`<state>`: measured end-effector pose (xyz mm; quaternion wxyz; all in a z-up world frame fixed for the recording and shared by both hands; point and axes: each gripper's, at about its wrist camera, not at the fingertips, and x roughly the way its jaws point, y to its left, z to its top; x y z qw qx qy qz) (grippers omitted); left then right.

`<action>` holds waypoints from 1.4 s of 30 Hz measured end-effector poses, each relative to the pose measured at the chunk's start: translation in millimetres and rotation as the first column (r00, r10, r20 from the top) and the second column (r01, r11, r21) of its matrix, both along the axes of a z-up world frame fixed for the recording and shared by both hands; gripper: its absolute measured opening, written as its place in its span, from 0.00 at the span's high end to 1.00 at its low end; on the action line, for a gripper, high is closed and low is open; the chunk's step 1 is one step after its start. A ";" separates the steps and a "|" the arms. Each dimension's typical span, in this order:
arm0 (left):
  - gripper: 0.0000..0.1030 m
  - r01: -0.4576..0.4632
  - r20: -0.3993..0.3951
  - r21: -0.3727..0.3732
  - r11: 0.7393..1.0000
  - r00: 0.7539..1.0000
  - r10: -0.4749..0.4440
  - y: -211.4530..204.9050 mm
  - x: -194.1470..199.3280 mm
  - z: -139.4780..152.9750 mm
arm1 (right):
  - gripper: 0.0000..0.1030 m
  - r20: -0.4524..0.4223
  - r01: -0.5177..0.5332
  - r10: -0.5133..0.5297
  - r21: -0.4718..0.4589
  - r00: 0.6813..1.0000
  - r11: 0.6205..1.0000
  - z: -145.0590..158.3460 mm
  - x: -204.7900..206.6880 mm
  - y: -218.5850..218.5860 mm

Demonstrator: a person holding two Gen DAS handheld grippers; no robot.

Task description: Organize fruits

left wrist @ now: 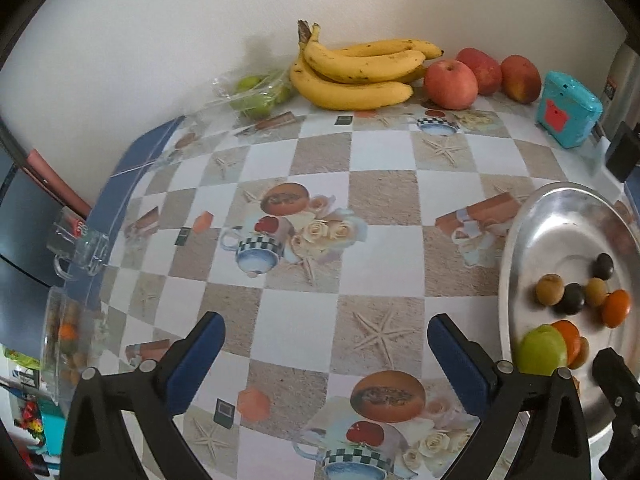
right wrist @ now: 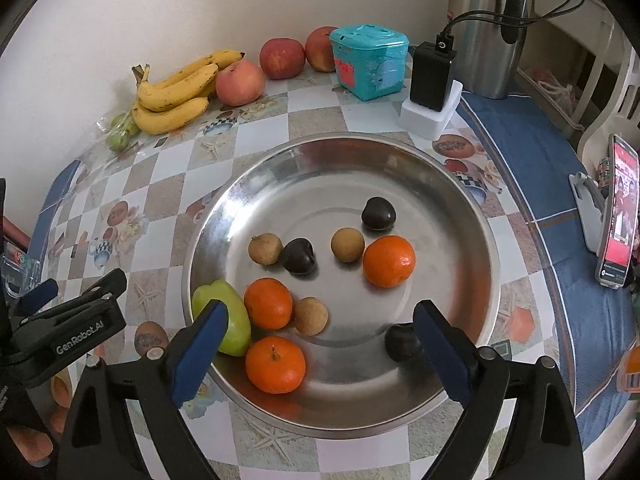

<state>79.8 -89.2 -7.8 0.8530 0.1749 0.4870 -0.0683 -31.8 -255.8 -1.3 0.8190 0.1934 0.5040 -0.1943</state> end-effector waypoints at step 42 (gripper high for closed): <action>0.01 -0.028 -0.061 0.022 0.999 0.998 0.029 58.0 -56.3 -2.1 | 0.09 -0.001 -0.006 0.006 0.015 1.000 1.000 -9.0 -47.5 44.3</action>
